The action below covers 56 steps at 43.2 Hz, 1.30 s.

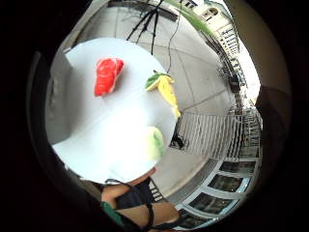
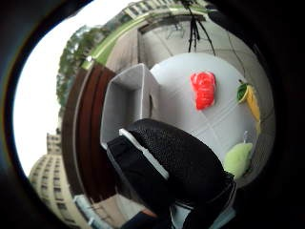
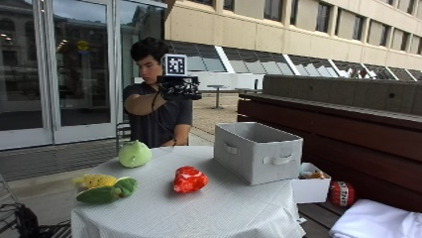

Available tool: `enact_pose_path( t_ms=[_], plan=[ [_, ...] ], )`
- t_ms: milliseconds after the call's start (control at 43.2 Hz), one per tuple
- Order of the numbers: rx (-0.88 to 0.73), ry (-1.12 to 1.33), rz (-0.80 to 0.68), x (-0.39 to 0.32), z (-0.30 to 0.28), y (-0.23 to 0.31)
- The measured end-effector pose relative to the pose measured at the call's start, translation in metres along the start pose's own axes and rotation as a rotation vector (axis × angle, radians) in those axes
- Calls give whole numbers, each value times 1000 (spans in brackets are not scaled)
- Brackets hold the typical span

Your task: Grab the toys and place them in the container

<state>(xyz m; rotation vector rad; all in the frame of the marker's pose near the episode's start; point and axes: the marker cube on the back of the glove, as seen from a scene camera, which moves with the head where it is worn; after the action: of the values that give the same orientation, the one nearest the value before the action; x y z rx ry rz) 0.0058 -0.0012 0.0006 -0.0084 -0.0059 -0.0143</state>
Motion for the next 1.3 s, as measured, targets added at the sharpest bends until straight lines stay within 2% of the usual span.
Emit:
enact_pose_path(
  t_ms=[46, 162, 232, 278, 440, 533, 626, 718, 834, 973, 1112, 1228, 1298],
  plan=[
    [-2, 1, 15, 2, -1, 0],
    [-137, 10, 185, 0, -13, 23],
    [-1, 19, 83, 12, -8, 14],
    [36, 20, 49, 17, -6, 12],
    [-56, 36, 114, 27, -11, 36],
    [48, 61, 37, 47, -7, 36],
    [84, 81, 42, 65, -8, 42],
    [77, 89, 55, 78, -10, 55],
    [-48, 93, 81, 92, -13, 87],
    [77, 91, 45, 113, 6, 93],
    [-22, 69, 19, 129, 25, 127],
    [-5, 76, 98, 138, 46, 140],
    [-19, 73, 68, 148, 64, 144]
  ],
)
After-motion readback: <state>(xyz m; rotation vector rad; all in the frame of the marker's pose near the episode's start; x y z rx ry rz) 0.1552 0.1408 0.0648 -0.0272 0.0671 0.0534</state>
